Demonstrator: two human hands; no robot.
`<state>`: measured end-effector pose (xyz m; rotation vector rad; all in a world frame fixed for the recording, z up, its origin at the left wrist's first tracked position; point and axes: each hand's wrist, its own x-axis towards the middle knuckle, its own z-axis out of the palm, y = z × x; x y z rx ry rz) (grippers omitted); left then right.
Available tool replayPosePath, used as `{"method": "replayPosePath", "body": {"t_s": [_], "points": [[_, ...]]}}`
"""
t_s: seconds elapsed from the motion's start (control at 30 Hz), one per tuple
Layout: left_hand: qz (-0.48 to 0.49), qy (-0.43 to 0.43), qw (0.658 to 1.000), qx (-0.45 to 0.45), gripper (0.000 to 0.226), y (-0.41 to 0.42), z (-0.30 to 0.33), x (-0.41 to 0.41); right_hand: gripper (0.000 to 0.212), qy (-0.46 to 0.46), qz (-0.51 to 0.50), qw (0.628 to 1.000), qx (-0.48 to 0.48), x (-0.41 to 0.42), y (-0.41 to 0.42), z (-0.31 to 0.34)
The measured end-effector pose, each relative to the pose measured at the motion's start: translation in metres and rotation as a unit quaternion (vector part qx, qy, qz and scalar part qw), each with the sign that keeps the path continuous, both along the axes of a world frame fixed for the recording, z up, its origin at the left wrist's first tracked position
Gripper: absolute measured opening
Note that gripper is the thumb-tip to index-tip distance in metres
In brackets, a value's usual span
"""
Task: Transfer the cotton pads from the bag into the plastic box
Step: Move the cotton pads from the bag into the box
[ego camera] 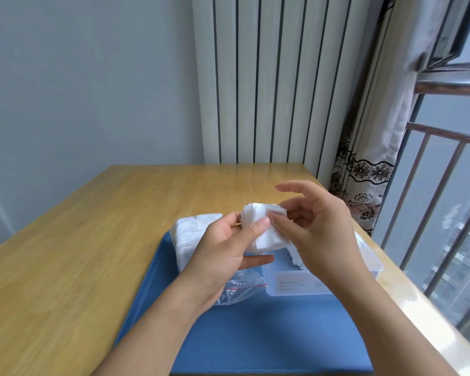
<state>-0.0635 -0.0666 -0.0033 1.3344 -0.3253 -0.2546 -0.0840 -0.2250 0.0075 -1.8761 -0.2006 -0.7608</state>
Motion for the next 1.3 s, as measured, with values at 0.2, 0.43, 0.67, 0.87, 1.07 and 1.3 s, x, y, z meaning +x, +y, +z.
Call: {"method": "replayPosePath", "body": {"t_s": [0.2,0.43,0.67,0.87,1.07,1.3], "points": [[-0.019,-0.049,0.998,0.046,0.022,-0.006,-0.003,-0.005,0.064,0.024,0.014,1.000,0.008,-0.004,0.021,-0.007],[-0.085,-0.064,0.994,0.031,0.050,-0.013,-0.003,-0.018,0.064,0.121,0.107,0.985,0.059,-0.007,0.025,-0.004],[-0.044,-0.096,0.991,0.087,0.076,-0.010,-0.012,-0.015,0.067,0.158,0.141,0.975,0.070,-0.013,0.023,-0.001],[0.026,-0.140,0.986,0.087,0.084,-0.007,-0.008,-0.007,0.050,0.160,0.198,0.967,0.019,-0.011,-0.009,0.013],[0.042,-0.123,0.989,0.071,0.083,-0.002,-0.001,-0.005,0.021,0.160,0.151,0.975,-0.009,-0.004,-0.030,0.013],[0.191,-0.441,0.819,0.315,0.032,0.004,-0.014,0.008,0.033,0.165,-0.128,0.977,0.039,0.008,-0.037,0.005]]}}
